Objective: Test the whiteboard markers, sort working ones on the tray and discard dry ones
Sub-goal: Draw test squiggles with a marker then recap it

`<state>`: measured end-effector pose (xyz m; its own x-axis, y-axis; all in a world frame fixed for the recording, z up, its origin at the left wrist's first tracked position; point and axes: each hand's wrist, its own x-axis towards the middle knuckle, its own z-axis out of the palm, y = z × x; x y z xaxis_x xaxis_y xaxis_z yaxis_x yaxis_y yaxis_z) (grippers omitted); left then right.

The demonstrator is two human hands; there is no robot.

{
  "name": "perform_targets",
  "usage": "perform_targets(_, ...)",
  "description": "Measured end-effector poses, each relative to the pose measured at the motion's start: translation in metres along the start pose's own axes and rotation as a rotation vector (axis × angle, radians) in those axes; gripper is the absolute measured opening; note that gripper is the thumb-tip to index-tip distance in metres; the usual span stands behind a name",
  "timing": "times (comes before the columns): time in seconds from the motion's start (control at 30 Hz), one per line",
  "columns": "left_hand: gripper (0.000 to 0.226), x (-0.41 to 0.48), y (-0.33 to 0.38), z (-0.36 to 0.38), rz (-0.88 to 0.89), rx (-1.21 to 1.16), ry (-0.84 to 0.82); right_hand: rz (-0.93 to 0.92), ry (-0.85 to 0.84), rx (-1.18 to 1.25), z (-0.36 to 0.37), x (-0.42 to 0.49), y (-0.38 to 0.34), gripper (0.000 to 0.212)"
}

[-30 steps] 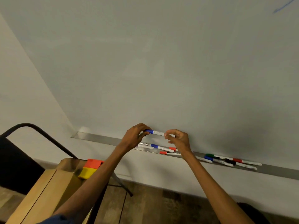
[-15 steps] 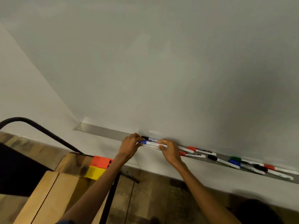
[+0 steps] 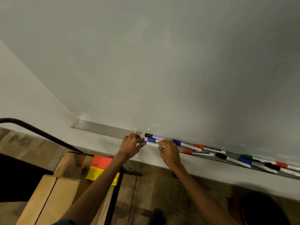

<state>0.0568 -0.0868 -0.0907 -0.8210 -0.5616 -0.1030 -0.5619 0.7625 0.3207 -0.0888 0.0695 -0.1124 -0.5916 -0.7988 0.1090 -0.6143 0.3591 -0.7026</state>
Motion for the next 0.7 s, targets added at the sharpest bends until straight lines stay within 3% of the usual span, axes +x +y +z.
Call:
perform_targets(0.3, 0.027, 0.012, 0.014, -0.001, -0.034, -0.050, 0.076, -0.023, 0.091, -0.055, -0.006, 0.001, 0.001, 0.014)
perform_targets(0.5, 0.021, 0.016, 0.022, -0.003, -0.021, -0.099, 0.121, -0.012, -0.023, -0.293, -0.017, 0.011, 0.013, 0.038)
perform_targets(0.7, 0.024, 0.020, 0.030, -0.003, 0.025, -0.082, 0.089, -0.021, -0.046, -0.385, -0.021, 0.013, 0.012, 0.040)
